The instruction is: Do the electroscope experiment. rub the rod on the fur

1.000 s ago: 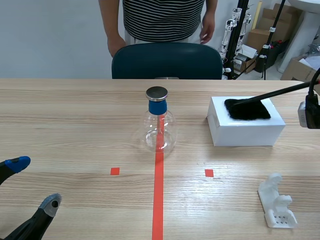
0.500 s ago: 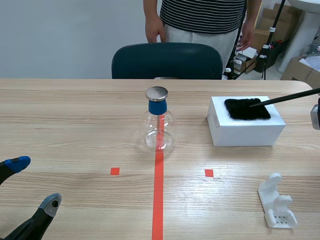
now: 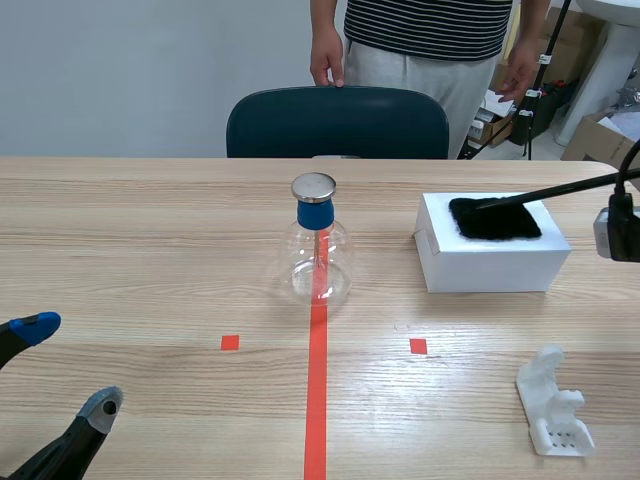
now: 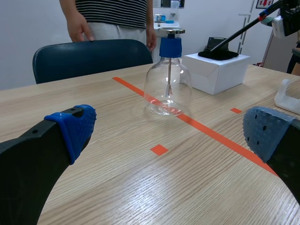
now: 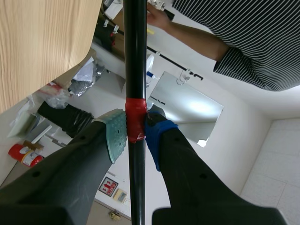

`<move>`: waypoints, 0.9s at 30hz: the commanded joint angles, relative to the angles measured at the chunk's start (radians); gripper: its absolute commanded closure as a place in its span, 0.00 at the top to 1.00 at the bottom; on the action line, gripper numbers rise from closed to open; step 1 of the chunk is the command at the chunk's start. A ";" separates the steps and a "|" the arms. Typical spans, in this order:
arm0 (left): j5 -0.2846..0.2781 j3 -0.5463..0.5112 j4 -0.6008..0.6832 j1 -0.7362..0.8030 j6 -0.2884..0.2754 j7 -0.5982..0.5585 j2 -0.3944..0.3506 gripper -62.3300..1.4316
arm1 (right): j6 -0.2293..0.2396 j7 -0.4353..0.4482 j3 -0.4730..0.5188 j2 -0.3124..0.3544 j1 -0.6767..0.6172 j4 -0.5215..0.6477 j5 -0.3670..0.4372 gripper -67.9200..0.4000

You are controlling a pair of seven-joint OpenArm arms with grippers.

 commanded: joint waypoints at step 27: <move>-0.009 -0.003 0.021 -0.003 0.001 -0.017 -0.009 1.00 | -0.013 -0.014 0.014 0.005 0.025 -0.006 0.037 0.09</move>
